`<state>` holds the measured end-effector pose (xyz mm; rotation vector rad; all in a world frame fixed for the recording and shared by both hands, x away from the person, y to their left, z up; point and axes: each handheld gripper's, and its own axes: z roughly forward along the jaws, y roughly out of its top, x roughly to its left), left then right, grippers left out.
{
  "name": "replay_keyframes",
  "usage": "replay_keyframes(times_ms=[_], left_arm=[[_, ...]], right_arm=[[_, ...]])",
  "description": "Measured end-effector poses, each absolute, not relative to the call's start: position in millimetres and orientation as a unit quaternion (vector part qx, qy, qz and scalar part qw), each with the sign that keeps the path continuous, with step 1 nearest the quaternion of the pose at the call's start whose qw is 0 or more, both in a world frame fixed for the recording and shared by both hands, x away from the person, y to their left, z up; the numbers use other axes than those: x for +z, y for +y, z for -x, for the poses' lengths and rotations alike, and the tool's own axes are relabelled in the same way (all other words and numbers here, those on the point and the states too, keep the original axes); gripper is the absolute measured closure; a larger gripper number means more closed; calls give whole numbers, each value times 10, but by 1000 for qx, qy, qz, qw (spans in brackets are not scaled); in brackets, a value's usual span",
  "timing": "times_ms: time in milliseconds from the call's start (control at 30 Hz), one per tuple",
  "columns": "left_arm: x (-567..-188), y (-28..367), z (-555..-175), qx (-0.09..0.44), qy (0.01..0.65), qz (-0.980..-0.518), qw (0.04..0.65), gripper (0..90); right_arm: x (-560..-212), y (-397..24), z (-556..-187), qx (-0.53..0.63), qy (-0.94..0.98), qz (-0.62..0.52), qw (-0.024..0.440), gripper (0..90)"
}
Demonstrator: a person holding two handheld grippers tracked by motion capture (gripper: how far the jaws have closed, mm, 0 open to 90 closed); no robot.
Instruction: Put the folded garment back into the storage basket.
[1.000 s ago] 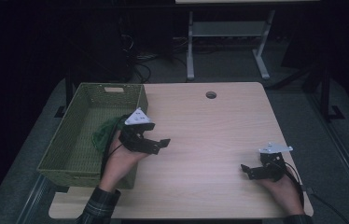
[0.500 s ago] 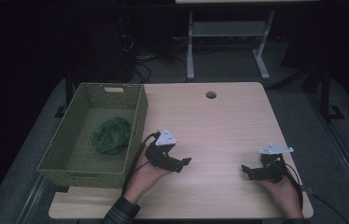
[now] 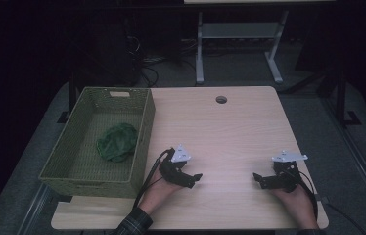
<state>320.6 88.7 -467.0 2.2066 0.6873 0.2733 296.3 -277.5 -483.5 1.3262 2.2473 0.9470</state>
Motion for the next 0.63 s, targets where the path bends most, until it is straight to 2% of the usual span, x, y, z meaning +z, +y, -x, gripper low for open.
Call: replay_keyframes(times_ms=[300, 633], left_arm=[[-4782, 914, -3251, 122, 285, -876, 370, 129], [-4783, 913, -3251, 123, 284, -876, 369, 128]], right_arm=[[-4835, -2776, -2963, 335, 796, -470, 182, 25], [-4835, -2776, -2962, 335, 796, -470, 182, 25]])
